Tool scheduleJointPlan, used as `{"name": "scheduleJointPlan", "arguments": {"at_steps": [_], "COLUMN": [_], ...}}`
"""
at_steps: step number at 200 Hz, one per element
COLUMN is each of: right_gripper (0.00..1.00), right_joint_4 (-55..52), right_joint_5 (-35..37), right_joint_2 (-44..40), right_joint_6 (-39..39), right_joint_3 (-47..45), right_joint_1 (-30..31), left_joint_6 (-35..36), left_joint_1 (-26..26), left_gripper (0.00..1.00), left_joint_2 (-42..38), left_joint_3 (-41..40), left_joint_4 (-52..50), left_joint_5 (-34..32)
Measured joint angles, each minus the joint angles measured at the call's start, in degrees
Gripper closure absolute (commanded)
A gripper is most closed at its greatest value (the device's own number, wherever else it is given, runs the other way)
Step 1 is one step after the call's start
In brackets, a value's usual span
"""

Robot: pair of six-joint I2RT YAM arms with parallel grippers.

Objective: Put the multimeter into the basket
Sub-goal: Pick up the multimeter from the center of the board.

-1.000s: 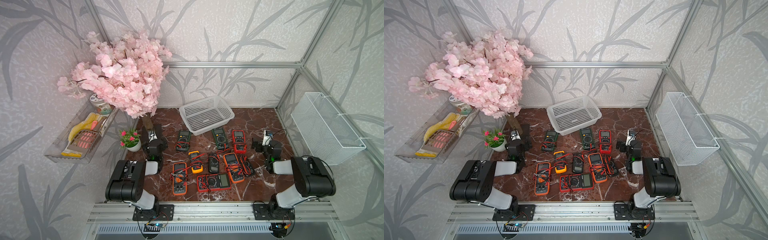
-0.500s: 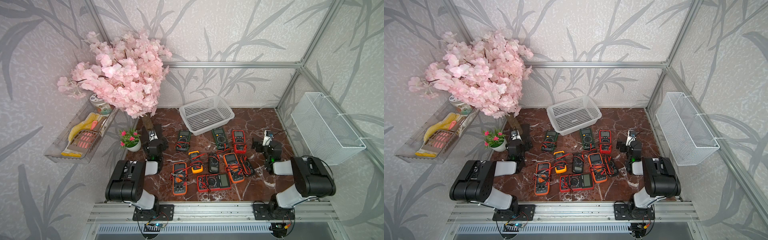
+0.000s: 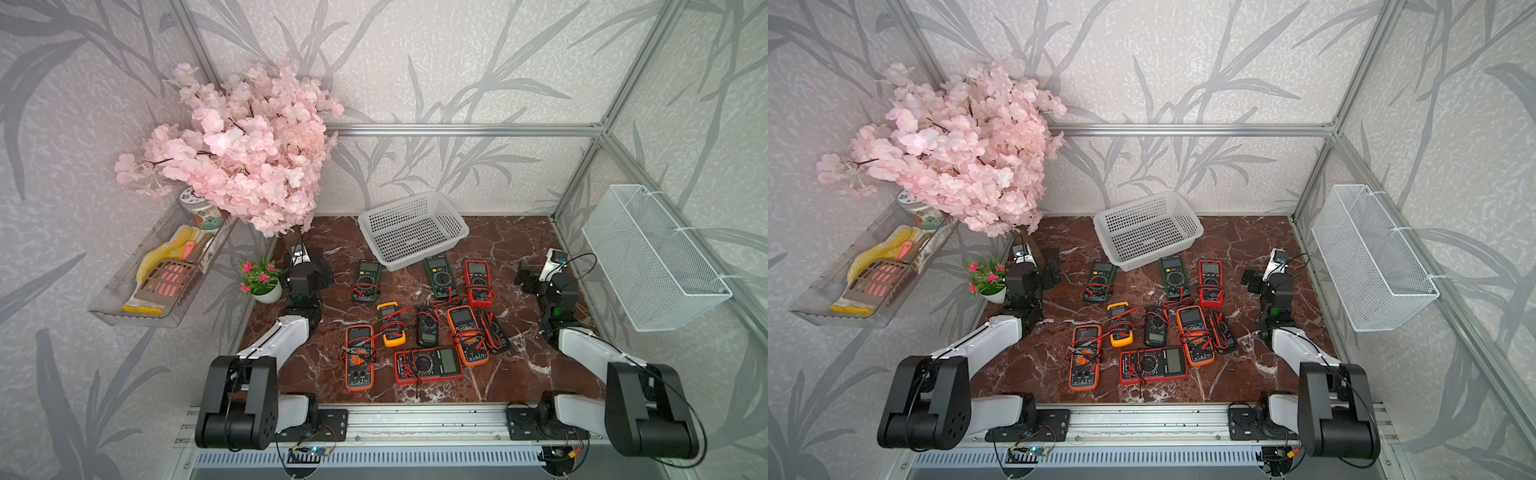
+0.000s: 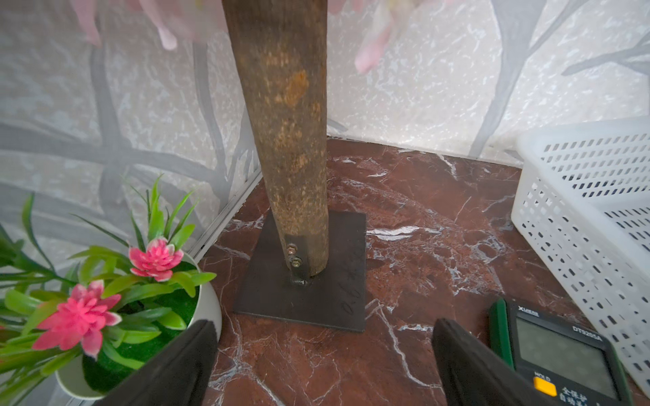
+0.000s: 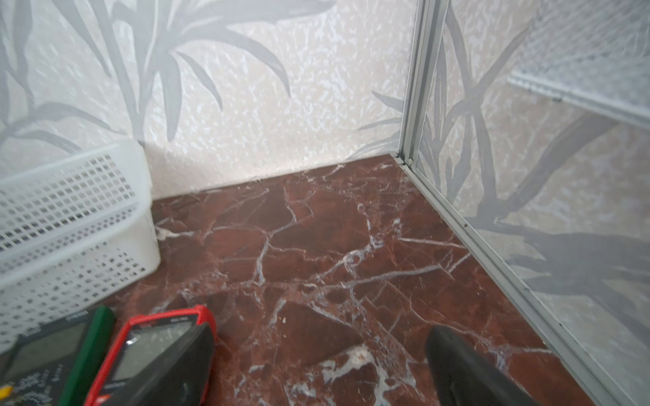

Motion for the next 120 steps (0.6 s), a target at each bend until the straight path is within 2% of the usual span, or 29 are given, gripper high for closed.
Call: {"name": "scheduleJointPlan", "arguments": {"at_steps": [24,46,85,106,120], "right_gripper": [0.01,0.01,0.01,0.01,0.01], "right_joint_4": [-9.62,-19.52,-38.34,-51.63,-59.71], "right_joint_5": [-4.28,-11.10,-22.53,-23.32,-21.24], "right_joint_2": [-4.15,-3.78,5.79,12.46,16.68], "right_joint_6": [5.51,8.68,12.92,13.25,13.03], "right_joint_3": [5.33,12.52,29.35,38.05,42.99], "right_joint_1": [0.00,0.00,0.13,0.59,1.29], "left_joint_6": [-2.01,-4.44,-8.72,-9.99,-11.10], "left_joint_1": [-1.25,-3.08,-7.37,-10.62,-12.61], "left_gripper": [0.00,0.00,0.00,0.00,0.00], "left_joint_2": [-1.22,-2.34,-2.58,-2.38,-1.86], "left_joint_3": [2.62,5.88,13.90,17.18,19.26], "left_joint_4": [-5.95,-12.70,-24.33,-29.11,-31.87], "left_joint_5": [0.26,0.85,1.51,1.51,1.51]}}
